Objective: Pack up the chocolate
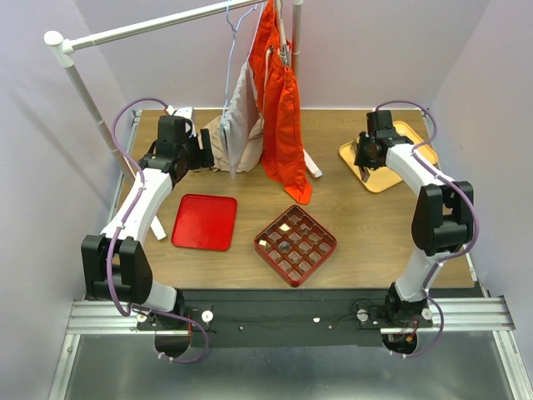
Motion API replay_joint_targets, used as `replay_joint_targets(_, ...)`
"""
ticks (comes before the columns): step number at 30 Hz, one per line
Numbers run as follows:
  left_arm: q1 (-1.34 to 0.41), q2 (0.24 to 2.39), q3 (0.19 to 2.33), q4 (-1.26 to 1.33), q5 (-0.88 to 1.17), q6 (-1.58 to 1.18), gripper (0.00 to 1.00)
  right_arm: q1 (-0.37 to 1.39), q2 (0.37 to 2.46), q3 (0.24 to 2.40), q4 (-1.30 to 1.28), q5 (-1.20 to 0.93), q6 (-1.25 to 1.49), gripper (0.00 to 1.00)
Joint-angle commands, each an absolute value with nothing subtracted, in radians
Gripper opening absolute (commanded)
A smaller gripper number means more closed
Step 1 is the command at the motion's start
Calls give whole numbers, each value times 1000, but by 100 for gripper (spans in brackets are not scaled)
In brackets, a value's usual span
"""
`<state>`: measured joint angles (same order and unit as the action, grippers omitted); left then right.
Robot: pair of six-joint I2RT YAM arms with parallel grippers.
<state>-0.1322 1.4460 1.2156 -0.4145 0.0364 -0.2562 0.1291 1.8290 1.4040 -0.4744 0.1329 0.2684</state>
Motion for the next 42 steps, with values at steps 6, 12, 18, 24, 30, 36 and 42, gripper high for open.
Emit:
replay_joint_targets(6, -129, 1442, 1226, -425, 23, -245, 85, 133, 1698, 1356, -502, 215, 290, 18)
replay_joint_targets(12, -129, 1440, 1227, -425, 26, -245, 84, 135, 1620, 1321, -517, 236, 308, 17)
replay_joint_targets(18, -129, 1445, 1223, -417, 34, -250, 85, 135, 1580, 1298, -534, 253, 316, 16)
replay_joint_targets(24, -129, 1445, 1229, -419, 38, -250, 85, 135, 1559, 1289, -545, 276, 336, 14)
replay_joint_targets(30, -129, 1443, 1229, -419, 35, -252, 85, 133, 1468, 1290, -557, 193, 345, 13)
replay_joint_targets(36, -129, 1447, 1238, -417, 41, -259, 84, 146, 1350, 1256, -627, 40, 353, 13)
replay_joint_targets(42, -129, 1450, 1270, -425, 34, -264, 85, 256, 1200, 1172, -755, 6, 373, 13)
